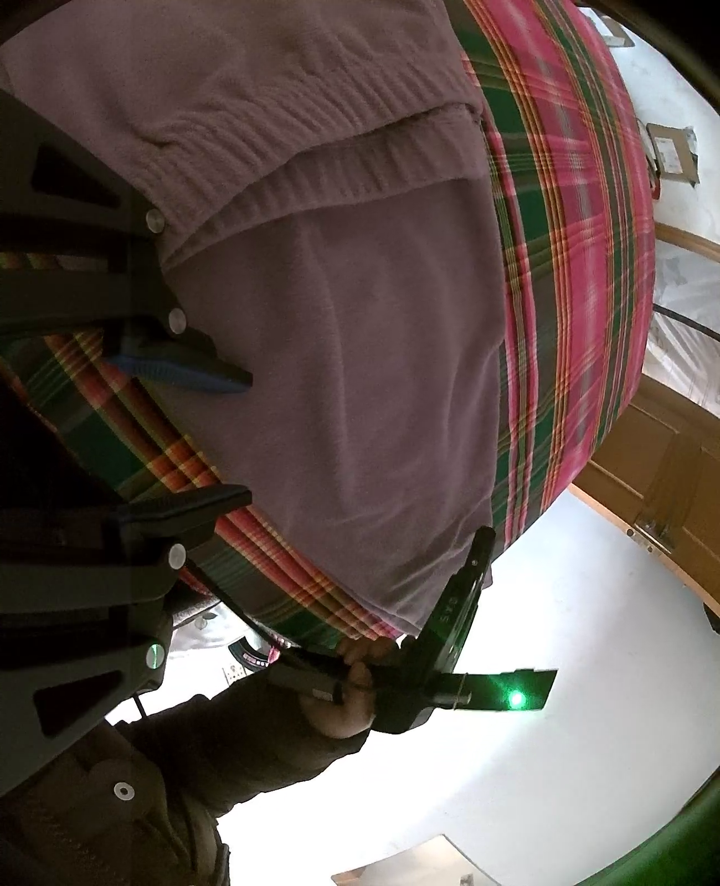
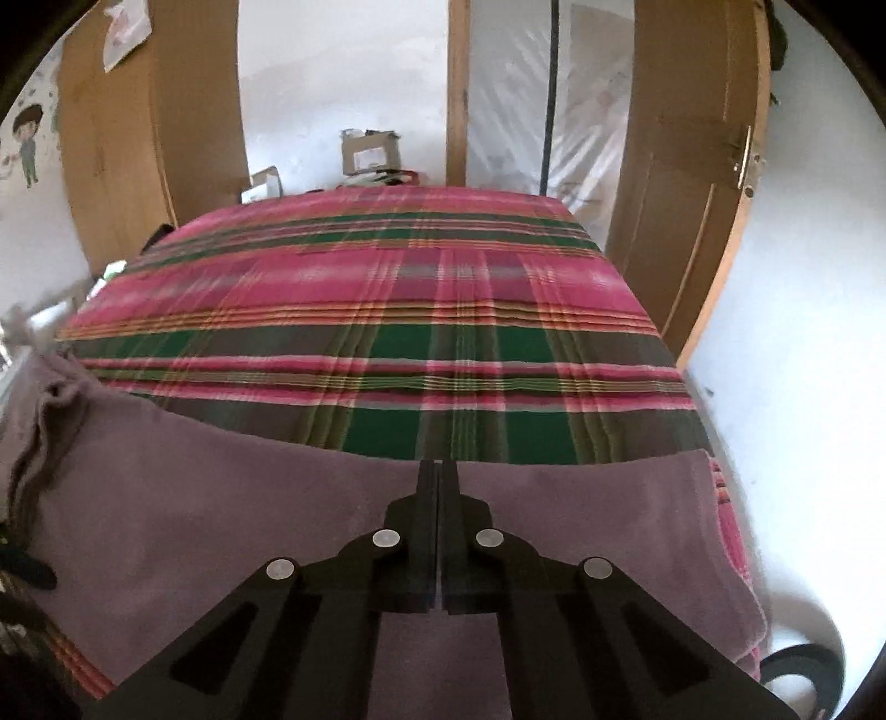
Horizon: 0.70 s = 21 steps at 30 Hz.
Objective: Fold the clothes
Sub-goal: 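Move the right gripper to the mauve garment's folded edge beside the left gripper, then close the right gripper on the edge of the mauve garment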
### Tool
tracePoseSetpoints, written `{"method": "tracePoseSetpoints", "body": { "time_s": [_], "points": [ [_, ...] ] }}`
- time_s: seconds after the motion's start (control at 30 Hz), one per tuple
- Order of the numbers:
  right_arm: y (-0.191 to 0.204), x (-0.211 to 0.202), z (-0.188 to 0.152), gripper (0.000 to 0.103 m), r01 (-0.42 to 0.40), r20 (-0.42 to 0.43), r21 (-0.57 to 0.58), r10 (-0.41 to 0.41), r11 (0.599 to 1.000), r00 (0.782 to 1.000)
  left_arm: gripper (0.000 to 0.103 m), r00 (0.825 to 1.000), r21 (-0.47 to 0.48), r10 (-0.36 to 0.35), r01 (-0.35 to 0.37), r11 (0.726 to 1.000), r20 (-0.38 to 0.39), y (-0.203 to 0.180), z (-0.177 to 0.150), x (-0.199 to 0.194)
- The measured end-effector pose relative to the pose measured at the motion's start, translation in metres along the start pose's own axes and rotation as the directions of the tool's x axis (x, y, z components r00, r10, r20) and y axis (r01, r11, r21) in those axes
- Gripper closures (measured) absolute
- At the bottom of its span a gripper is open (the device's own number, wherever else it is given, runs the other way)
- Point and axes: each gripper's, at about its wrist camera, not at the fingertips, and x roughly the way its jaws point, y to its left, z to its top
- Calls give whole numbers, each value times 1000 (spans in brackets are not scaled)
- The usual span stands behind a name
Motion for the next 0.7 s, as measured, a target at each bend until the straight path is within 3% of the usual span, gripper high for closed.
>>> {"method": "tracePoseSetpoints", "body": {
  "time_s": [0.07, 0.1, 0.13, 0.23, 0.43, 0.7],
  "points": [
    [1, -2, -1, 85, -21, -2, -22, 21, 1000, 1000, 68, 1000, -1, 4, -4, 1000, -1, -1, 0, 0],
    [2, -2, -2, 72, -30, -3, -34, 30, 999, 1000, 68, 1000, 0, 7, -7, 1000, -1, -1, 0, 0],
    [3, -3, -1, 66, 9, -7, -56, -9, 998, 1000, 68, 1000, 1, 11, -11, 1000, 1, -2, 0, 0],
    [-1, -8, 1, 66, 109, 22, -85, -107, 990, 994, 68, 999, 15, 34, -34, 999, 8, -7, 0, -3],
    [-51, -39, -16, 65, 220, 56, 56, -223, 974, 973, 68, 998, 12, 8, -8, 1000, 60, -9, 7, -12],
    [-112, -52, -54, 63, 197, -13, 297, -202, 934, 979, 68, 997, -42, -16, 19, 999, 70, -2, 26, -6]
  ]
}}
